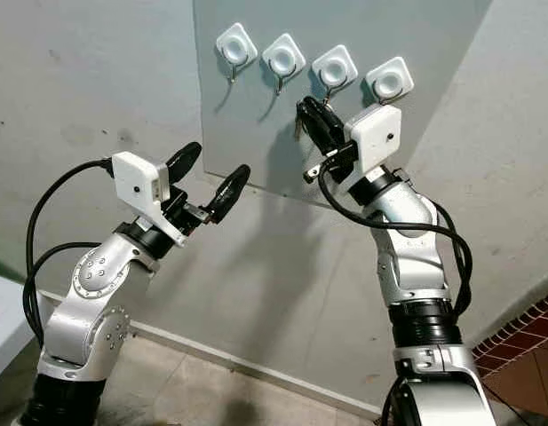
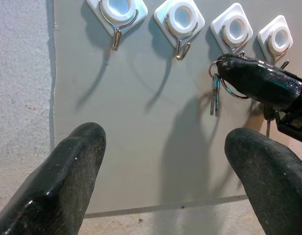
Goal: Hang keys on a hook
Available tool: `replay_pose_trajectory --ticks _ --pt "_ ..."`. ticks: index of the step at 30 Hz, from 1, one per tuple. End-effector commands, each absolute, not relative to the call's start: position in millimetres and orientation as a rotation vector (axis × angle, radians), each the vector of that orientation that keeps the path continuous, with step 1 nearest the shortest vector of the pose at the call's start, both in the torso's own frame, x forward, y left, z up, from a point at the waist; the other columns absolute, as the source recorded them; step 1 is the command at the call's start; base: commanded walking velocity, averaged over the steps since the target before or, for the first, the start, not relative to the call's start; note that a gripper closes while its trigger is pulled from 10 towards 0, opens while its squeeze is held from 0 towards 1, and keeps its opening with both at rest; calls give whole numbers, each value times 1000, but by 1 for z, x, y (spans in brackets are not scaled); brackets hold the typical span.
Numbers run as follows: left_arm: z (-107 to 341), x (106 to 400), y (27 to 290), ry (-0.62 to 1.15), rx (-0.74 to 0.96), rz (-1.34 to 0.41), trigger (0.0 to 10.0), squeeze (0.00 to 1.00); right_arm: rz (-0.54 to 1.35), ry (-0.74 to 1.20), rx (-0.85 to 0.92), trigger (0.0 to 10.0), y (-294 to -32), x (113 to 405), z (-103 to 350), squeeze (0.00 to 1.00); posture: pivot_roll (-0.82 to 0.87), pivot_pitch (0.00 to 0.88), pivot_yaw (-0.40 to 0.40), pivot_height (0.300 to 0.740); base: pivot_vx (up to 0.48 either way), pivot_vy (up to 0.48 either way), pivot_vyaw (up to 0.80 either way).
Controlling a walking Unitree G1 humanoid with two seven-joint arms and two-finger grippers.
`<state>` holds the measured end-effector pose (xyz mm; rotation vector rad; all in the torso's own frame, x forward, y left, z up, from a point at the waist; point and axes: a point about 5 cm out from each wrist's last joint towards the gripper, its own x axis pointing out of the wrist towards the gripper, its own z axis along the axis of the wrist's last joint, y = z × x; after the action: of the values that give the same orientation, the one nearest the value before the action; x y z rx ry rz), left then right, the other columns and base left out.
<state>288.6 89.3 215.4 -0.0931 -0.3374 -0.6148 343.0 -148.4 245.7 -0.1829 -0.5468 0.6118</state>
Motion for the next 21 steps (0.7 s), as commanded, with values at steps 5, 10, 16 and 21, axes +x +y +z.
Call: replay_pose_trajectory --ticks 5,10,16,21 --pt "216 290 88 -340 -84 -602 10000 0 625 -498 -147 10000 -149 343 235 1000 36 0 -77 715 0 0 0" --pt "213 294 92 -327 -84 -545 10000 0 582 -525 -38 10000 -153 339 230 1000 35 0 -75 715 0 0 0" --pt "195 298 96 -276 -81 -506 10000 0 571 -442 -3 10000 -151 333 199 1000 35 0 -75 715 0 0 0" --pt "160 301 105 -193 -92 -433 10000 0 578 -335 4 10000 -149 326 164 1000 32 0 -71 715 0 0 0"
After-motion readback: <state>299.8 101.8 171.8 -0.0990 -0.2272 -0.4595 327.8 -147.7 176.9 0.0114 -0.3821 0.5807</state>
